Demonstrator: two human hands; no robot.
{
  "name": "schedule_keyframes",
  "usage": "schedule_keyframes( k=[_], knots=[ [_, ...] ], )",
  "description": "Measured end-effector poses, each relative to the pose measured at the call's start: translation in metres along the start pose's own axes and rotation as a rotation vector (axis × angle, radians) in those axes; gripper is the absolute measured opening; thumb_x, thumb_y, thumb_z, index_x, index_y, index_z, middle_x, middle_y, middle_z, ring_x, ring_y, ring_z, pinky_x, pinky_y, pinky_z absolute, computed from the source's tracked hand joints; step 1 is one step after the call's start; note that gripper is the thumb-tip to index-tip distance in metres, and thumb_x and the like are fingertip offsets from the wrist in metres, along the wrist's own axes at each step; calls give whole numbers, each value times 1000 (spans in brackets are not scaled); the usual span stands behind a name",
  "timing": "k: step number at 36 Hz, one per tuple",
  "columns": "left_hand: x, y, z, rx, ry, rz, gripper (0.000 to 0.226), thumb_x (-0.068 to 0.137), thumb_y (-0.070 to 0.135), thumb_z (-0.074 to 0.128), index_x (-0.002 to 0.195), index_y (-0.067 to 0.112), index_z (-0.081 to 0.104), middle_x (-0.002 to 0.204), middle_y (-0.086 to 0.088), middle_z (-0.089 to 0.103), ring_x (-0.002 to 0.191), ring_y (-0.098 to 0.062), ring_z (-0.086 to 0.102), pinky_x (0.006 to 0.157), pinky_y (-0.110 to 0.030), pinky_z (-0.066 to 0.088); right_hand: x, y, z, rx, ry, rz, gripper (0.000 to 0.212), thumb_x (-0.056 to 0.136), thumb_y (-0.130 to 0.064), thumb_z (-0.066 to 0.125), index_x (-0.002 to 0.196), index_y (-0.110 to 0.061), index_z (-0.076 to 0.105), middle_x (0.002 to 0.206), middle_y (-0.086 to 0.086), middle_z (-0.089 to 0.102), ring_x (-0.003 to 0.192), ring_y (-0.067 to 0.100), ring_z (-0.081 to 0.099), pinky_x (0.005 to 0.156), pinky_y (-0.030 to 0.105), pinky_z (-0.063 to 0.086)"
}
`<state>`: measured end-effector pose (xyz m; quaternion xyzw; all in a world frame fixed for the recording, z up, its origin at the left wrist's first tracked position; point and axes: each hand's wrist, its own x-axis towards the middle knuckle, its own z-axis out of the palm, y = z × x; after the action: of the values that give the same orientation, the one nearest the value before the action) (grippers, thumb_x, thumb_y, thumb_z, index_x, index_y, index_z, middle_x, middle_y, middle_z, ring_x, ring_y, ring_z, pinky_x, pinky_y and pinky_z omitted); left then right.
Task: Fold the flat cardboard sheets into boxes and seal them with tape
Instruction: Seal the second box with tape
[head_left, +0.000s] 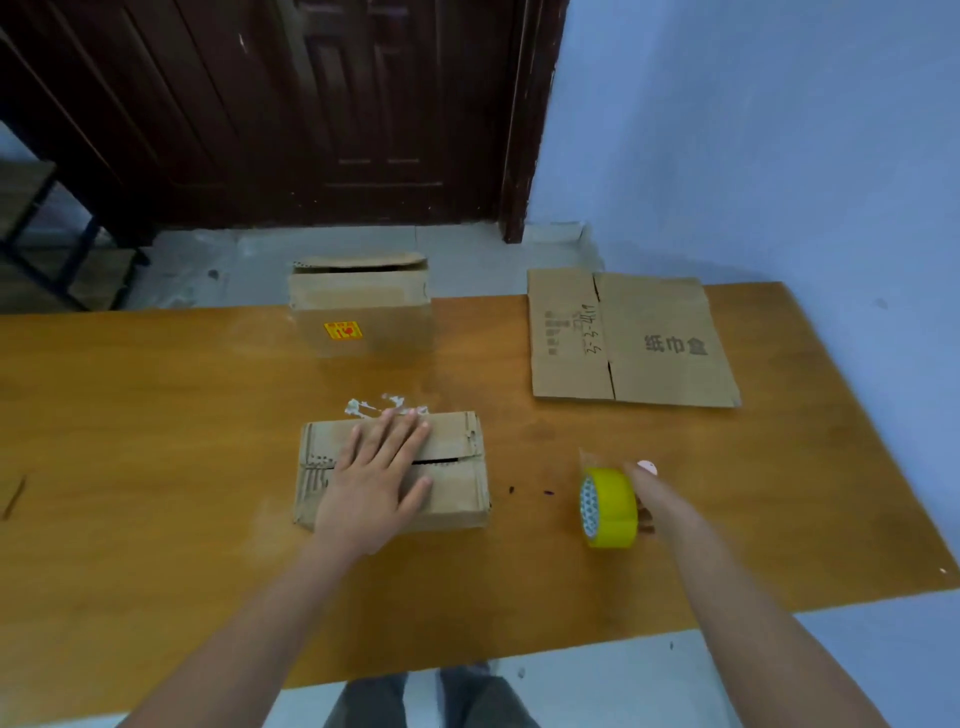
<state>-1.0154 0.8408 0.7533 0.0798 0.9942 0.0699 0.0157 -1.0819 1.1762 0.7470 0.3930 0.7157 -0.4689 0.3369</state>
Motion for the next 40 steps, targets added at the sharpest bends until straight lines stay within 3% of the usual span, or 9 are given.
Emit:
schedule_keyframes(
  k=[5, 10, 12, 16, 19, 23, 27, 34, 40],
  knots=[
    [-1, 1, -3, -6, -6, -14, 62, 95, 56, 19, 148, 26, 25, 154, 6, 26, 144, -13, 11, 115, -41, 9, 27, -6, -1, 38, 19, 7, 29, 86, -42, 55, 99, -16, 53, 79, 12, 61, 65, 25, 60, 61, 29, 48],
    [-1, 3, -5, -23, -3, -9, 62, 95, 56, 17, 148, 26, 27, 154, 6, 27, 143, -13, 12, 115, -41, 9, 32, -14, 1, -32, -36, 67, 24, 78, -34, 59, 68, -13, 52, 65, 7, 54, 59, 23, 50, 74, 31, 43],
    [0, 3, -5, -33, -8, -14, 62, 94, 56, 19, 149, 27, 24, 154, 7, 24, 144, -12, 10, 115, -40, 7, 28, -20, 5, -28, -30, 35, 26, 84, -32, 61, 70, -12, 53, 71, 7, 56, 64, 22, 51, 78, 30, 41],
    [-1, 2, -5, -31, -11, -18, 63, 95, 58, 13, 149, 27, 23, 154, 9, 21, 144, -11, 8, 115, -38, 4, 31, -22, 13, 44, -36, 34, 29, 73, -31, 77, 76, -9, 59, 79, 9, 60, 64, 22, 55, 55, 26, 37],
    [-1, 2, -6, -34, -23, -21, 64, 96, 58, 11, 148, 26, 25, 154, 8, 24, 143, -13, 12, 115, -38, 5, 68, -11, 10, 99, -15, 36, 54, 59, -29, 86, 100, -2, 64, 87, 10, 67, 67, 22, 62, 52, 24, 44],
    [-1, 2, -6, -38, -46, -29, 63, 96, 59, 10, 148, 26, 24, 154, 6, 27, 143, -13, 12, 115, -38, 5, 33, -21, 15, 144, -51, -5, 40, 69, -9, 76, 105, -1, 60, 83, 10, 63, 65, 20, 59, 50, 26, 45],
    [-2, 1, -7, -58, -54, -28, 64, 95, 60, 10, 149, 28, 24, 154, 7, 25, 143, -12, 10, 115, -36, 2, -5, -38, 21, 250, -120, -229, 19, 78, 2, 65, 93, -8, 58, 83, 8, 61, 69, 16, 55, 51, 18, 47],
    [4, 4, -20, -220, -26, -78, 87, 75, 78, 8, 148, 32, 24, 155, 15, 16, 143, -3, 2, 117, -30, -5, -86, -61, 17, 430, -343, -605, 23, 87, 0, 54, 67, -12, 54, 73, 6, 65, 71, 21, 60, 71, 33, 51],
    [18, 35, -71, -537, 72, -94, 67, 83, 63, 44, 138, 26, 41, 140, 12, 42, 133, -9, 34, 111, -33, 30, -135, -83, 25, 232, -443, -751, 17, 85, -8, 59, 69, -13, 56, 79, 5, 63, 75, 20, 60, 72, 36, 51]
  ],
)
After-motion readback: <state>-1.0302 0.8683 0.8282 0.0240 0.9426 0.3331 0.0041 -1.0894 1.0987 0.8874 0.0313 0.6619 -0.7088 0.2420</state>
